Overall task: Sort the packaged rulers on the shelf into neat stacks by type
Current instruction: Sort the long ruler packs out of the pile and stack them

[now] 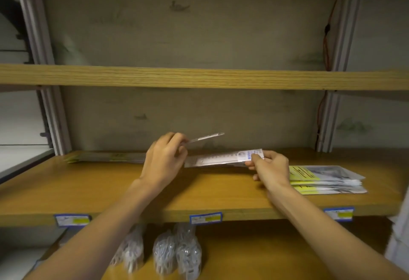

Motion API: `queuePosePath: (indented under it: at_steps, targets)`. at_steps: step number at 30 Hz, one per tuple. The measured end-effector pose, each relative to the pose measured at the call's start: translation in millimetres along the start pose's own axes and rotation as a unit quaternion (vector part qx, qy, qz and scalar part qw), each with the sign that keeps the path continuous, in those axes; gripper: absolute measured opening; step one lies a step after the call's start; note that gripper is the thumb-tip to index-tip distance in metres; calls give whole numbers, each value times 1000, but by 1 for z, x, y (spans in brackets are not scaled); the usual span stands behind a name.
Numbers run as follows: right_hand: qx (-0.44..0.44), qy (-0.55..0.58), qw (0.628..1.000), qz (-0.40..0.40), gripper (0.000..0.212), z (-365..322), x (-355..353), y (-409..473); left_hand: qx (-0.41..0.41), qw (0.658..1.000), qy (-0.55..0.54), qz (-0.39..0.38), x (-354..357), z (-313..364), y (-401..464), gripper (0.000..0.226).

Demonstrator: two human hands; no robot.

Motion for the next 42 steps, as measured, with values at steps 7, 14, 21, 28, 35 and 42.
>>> queuePosePath:
  at_steps: [7,14,21,28,35,42]
  targets:
    - [38,-28,998,-39,29,11,9,-11,-17,1000,-14,-7,-3,4,0,20]
    - [12,-201,979,-45,39,-1,5,-23,-1,1000,-13,-16,0,9,-2,20]
    - [-48,-382,921,-55,48,-9,10,-33,11,1000,-17,-22,5,12,-4,21]
    - [-93,-336,936,-45,29,-23,8,-36,21,999,-17,-29,11,15,-3,23]
    - [-10,-26,998,-58,21,-36,7,-24,40,999,0,-30,19,24,0,28]
    - [54,67,994,-71,6,-38,16,-17,64,997,5,-46,26,31,2,26]
Point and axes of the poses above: each hand's wrist, its own y-axis towards the middle knuckle, its own x-axis out of the palm, z = x × y, the point moved 5 cm from there along y, towards the middle knuckle, and after that the axes turned 14 degrees about -z, right-handed, at the moved point
